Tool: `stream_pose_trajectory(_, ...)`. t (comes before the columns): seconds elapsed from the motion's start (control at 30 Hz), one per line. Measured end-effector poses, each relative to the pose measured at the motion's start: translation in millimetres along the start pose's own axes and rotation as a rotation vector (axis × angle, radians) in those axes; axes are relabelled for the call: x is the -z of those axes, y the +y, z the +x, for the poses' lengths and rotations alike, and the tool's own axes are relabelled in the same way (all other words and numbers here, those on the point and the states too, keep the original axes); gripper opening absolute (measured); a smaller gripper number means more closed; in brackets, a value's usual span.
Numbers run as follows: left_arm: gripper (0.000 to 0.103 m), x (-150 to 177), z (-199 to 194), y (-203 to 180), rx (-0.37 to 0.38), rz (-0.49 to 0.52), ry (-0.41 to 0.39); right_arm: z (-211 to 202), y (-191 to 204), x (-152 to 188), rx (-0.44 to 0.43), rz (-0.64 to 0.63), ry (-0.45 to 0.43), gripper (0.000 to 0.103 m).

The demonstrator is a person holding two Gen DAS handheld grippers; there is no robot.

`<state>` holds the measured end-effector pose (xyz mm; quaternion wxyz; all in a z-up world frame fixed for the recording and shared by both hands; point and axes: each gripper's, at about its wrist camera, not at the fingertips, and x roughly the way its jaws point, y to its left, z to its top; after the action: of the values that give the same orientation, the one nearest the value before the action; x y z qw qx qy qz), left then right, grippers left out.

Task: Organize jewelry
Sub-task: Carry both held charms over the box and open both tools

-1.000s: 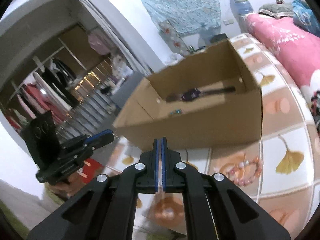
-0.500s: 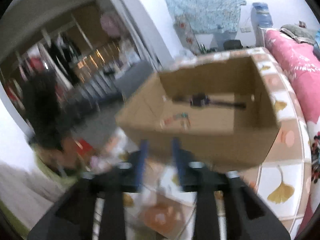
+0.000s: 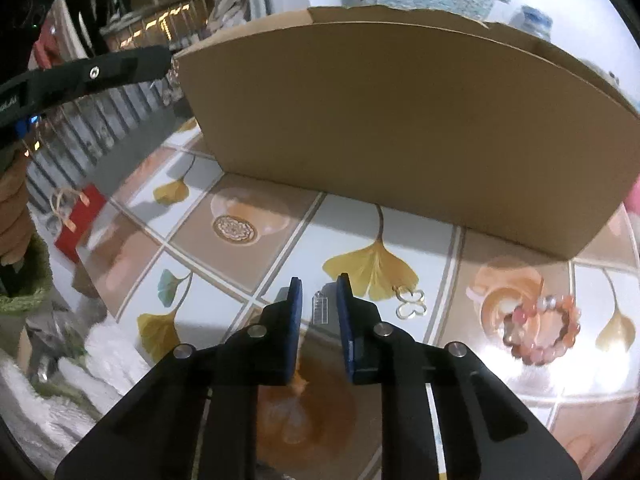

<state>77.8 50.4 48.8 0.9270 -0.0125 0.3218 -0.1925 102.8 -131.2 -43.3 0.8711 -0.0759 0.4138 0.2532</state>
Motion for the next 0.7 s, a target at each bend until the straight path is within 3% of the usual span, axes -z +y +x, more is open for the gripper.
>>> stream_pose_trajectory(0.07,0.006,5,1,4,0.005,-0.015,0.000,2,6,-1,0.028,-0.047,0.026,0.016)
stream_pose_trajectory(0.13,0.006,8,2,7,0.005,-0.019,-0.004,5,12,-4,0.036,-0.082,0.057,0.006)
stream_pose_trajectory(0.17,0.006,10,2,9,0.007,-0.024,-0.008,6,12,-6,0.024,-0.083,0.078,0.006)
stream_pose_trajectory(0.33,0.006,13,-2,14,0.020,-0.044,-0.025,7,-4,-9,-0.048,0.021,0.106,0.005)
stream_pose_trajectory(0.53,0.006,12,-10,18,0.019,-0.048,-0.041,-11,-15,-5,-0.088,0.108,0.076,0.005)
stream_pose_trajectory(0.7,0.006,0,-25,16,0.021,-0.035,-0.088,-51,-24,-18,-0.137,0.163,-0.028,0.005)
